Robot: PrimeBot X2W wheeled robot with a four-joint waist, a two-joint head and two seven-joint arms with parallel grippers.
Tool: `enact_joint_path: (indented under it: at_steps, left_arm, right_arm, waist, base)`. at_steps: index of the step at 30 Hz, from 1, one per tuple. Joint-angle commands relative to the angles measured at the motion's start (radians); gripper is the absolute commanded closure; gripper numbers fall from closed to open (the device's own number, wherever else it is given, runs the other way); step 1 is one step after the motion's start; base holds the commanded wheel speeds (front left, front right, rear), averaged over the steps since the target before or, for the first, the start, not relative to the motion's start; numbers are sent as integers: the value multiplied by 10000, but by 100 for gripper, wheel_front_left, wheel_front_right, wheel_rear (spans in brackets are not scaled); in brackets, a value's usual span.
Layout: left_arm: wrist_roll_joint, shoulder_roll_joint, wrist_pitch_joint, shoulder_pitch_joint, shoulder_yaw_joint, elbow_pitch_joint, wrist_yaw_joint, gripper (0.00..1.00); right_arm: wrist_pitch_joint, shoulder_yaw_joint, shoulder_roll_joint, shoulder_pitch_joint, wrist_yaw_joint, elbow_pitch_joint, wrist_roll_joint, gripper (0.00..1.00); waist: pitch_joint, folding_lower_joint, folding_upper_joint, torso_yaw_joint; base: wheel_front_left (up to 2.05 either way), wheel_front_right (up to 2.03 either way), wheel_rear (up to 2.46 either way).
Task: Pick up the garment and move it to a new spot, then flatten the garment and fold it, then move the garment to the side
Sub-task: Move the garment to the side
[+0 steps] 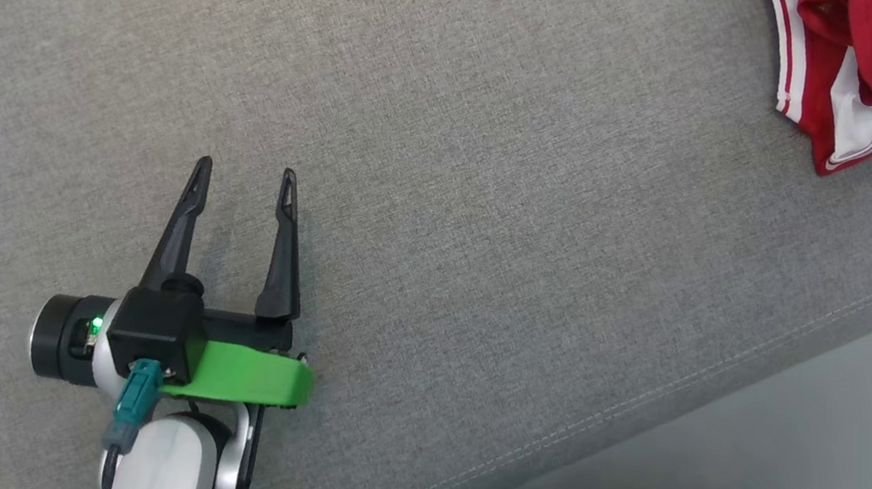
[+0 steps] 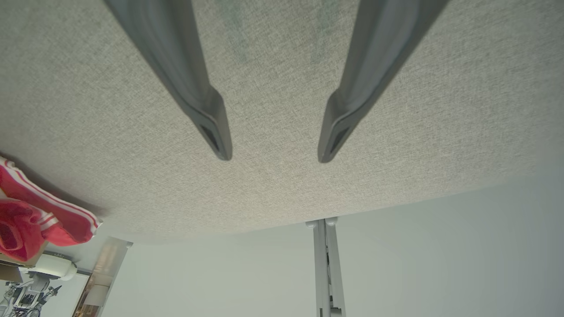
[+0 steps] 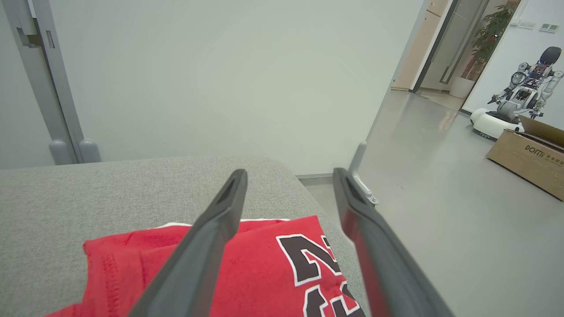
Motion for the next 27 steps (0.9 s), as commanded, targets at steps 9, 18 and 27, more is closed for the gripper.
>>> enact_joint_path:
  at_steps: [9, 18, 27]
  left_arm:
    - [-434, 268, -518, 539, 996, -44, 668, 0]
    - [-757, 279, -777, 1445, 1836, -373, 1322, 0]
    - [-854, 190, -821, 2712, 1828, -284, 1491, 0]
  right_arm:
    - [-32, 1009, 1622, 2056, -18, -3131, 220, 0]
    - [0, 2143, 2729, 4167, -18, -5123, -34, 0]
    - [392, 2563, 3197, 5995, -18, -5658, -403, 0]
  waist:
    - [-1045, 0, -1, 463]
    - [-1871, 0, -1, 1280]
    - [-3120, 0, -1, 1766]
  base:
    - [0, 0, 0]
    - [0, 0, 0]
    - [0, 0, 0]
